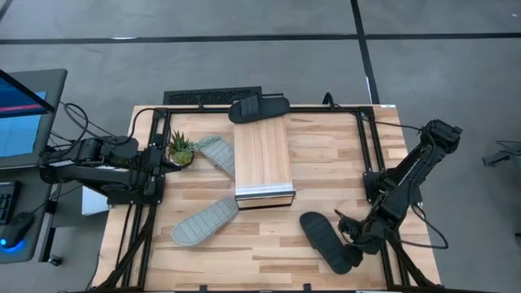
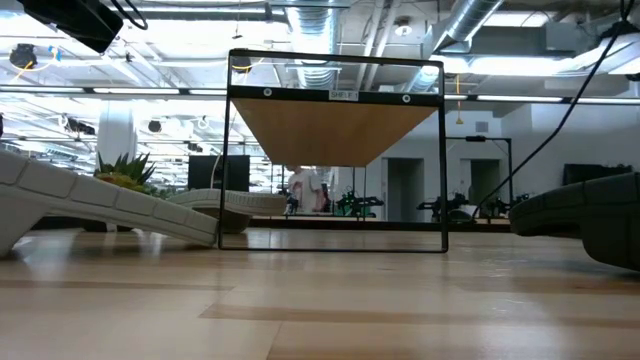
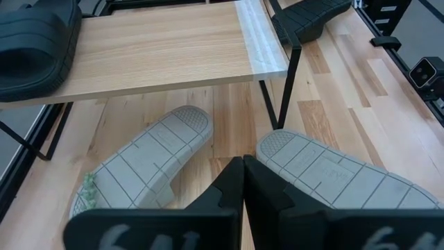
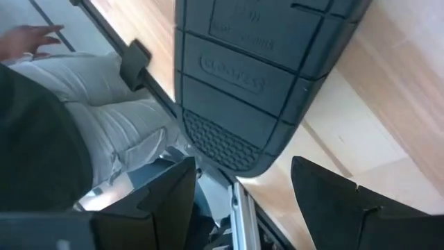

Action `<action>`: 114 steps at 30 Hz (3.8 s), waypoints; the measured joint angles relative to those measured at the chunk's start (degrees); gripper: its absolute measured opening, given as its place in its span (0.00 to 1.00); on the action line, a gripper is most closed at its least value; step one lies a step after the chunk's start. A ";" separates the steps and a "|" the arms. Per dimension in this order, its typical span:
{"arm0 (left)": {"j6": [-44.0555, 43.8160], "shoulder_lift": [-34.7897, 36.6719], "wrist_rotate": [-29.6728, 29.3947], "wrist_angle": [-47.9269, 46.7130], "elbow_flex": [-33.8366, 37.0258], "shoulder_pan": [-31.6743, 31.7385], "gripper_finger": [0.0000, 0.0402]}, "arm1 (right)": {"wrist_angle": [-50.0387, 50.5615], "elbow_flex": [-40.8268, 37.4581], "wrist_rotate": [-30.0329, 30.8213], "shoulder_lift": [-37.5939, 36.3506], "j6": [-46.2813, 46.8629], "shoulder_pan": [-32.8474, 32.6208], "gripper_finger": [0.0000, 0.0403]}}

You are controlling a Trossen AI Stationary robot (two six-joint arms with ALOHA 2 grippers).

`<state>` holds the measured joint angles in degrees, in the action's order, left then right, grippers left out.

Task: Pick and place slides into the shelf
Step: Put the black slide on the shelf

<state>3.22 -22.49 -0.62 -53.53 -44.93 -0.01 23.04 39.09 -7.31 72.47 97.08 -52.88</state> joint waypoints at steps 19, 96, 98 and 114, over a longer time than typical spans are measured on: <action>0.00 0.01 0.00 -0.01 0.00 0.00 0.00 | -2.97 0.00 -0.34 5.59 0.39 -1.35 0.57; -0.02 0.01 0.02 -0.01 0.00 -0.01 0.00 | -5.32 -0.02 -0.39 11.40 -9.44 2.00 0.57; 0.00 -0.01 0.00 0.00 0.00 -0.01 0.00 | -8.08 -0.02 -1.36 13.48 -10.02 2.38 0.57; -0.01 0.00 0.01 -0.01 0.00 -0.01 0.00 | -13.06 -0.04 -1.02 12.87 -12.26 4.68 0.12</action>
<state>3.22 -22.49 -0.62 -53.54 -44.93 -0.03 9.98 39.05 -8.33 85.34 84.83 -48.21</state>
